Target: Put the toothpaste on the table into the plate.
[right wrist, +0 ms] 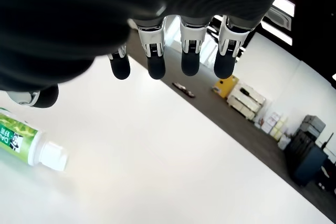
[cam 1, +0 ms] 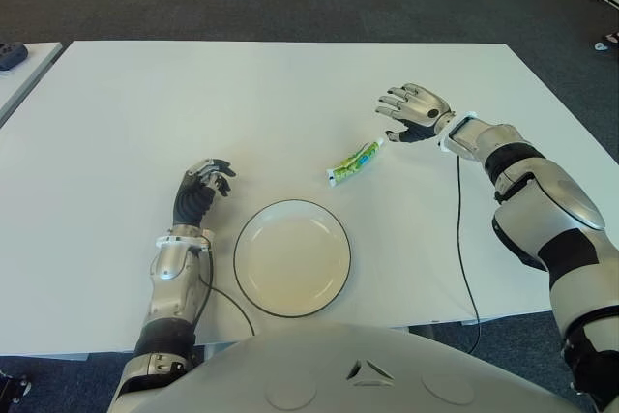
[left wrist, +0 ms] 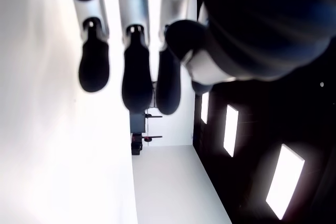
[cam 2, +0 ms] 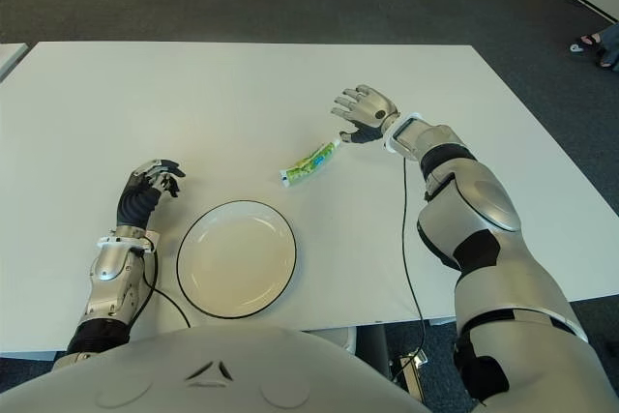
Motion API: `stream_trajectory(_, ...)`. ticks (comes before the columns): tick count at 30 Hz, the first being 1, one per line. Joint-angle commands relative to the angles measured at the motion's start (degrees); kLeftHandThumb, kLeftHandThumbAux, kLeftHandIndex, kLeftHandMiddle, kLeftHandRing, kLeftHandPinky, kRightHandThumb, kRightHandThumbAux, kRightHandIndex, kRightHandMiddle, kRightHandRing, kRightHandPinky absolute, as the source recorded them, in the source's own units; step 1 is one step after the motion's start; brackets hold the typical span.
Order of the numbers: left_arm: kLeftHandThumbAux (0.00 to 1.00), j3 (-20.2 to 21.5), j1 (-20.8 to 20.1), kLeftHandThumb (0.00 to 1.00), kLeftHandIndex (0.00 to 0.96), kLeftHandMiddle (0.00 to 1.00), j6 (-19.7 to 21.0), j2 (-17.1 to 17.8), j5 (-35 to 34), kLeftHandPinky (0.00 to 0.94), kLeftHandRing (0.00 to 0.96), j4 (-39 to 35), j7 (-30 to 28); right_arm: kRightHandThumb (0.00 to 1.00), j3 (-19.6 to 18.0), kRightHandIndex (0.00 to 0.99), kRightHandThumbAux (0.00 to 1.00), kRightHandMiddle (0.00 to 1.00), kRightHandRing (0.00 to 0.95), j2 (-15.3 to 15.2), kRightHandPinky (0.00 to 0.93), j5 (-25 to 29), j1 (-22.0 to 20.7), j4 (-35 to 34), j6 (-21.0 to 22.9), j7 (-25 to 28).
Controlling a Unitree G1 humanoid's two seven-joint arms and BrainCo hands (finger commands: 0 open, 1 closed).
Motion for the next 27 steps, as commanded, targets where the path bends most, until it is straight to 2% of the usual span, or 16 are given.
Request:
stream_trajectory(1, 0.676, -0.05, -1.07, 0.836, 0.421, 0.496, 0.05, 0.11, 1.35, 0.639, 0.645, 1.02, 1.12, 0.559, 2.06, 0.0, 0.135, 0.0, 0.0, 1.48, 0.0, -1.47, 0.27, 0.87, 2.11, 1.23)
stream_trajectory(9, 0.676, -0.15, -1.07, 0.836, 0.422, 0.495, -1.0, -0.15, 1.14, 0.636, 0.643, 0.67, 0.87, 0.552, 4.08, 0.0, 0.142, 0.0, 0.0, 1.91, 0.0, -2.37, 1.32, 1.44, 3.07, 1.33)
stream_trajectory(20, 0.675, 0.02, -1.4, 0.836, 0.418, 0.503, -1.51, -0.24, -0.01, 0.65, 0.651, 1.67, 0.19, 0.54, 6.63, 0.0, 0.151, 0.0, 0.0, 1.08, 0.0, -3.4, 3.66, 1.33, 2.92, -1.25)
stream_trajectory(23, 0.675, 0.04, -1.52, 0.836, 0.417, 0.504, -1.44, -0.3, -0.35, 0.645, 0.652, 1.97, 0.0, 0.537, 6.74, 0.0, 0.155, 0.0, 0.0, 1.15, 0.0, -3.29, 3.88, 1.37, 2.74, -1.43)
stream_trajectory(27, 0.675, -0.08, -1.39, 0.837, 0.417, 0.504, -0.81, -0.35, -1.06, 0.639, 0.651, 1.66, -0.44, 0.529, 4.18, 0.0, 0.158, 0.0, 0.0, 0.76, 0.0, -0.13, 4.94, 0.9, -0.05, -1.1)
